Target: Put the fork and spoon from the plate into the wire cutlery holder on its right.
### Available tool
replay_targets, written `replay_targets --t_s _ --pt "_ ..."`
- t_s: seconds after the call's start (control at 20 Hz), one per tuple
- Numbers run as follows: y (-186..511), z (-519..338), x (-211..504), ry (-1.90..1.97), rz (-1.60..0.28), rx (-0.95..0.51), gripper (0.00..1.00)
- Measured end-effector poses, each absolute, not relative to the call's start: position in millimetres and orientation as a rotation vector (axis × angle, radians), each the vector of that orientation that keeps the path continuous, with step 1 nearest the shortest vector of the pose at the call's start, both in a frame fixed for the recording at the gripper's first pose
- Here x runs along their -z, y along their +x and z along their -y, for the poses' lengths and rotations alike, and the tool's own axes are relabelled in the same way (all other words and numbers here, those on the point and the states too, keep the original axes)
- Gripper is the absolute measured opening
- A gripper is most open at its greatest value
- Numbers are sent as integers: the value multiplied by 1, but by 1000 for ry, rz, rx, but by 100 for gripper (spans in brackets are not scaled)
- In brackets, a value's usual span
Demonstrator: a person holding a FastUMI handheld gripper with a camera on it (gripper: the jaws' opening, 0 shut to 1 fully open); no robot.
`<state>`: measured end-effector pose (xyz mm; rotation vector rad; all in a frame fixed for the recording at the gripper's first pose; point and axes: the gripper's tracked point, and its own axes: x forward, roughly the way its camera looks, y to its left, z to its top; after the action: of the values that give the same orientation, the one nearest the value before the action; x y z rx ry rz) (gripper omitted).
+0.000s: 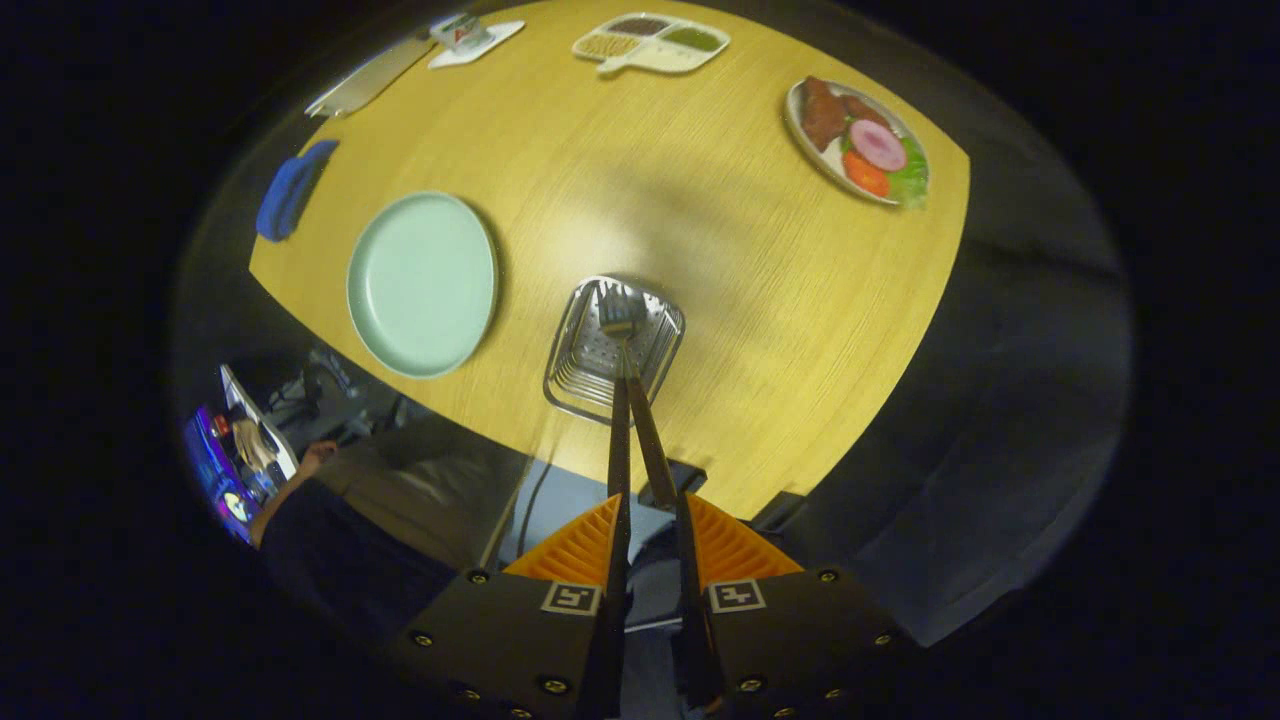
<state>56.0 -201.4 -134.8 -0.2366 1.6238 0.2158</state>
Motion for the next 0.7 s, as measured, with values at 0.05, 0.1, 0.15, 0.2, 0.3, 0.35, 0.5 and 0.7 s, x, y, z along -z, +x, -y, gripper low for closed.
replay_targets --t_s 0.05,0.1,0.15,0.2,0.3,0.35,0.5,0.7 --pt "60 193 123 -167 -1527 -208 25" --pt "60 184 109 -110 -1444 -202 25" --pt "59 177 99 -62 -1373 -195 25" --pt "56 169 91 -17 -1295 -182 25" --pt "60 159 71 34 -1097 -128 25" --pt "67 155 57 41 -970 -94 25" --pt "65 128 15 103 -599 -15 25" --pt "30 84 -2 201 -355 12 25"
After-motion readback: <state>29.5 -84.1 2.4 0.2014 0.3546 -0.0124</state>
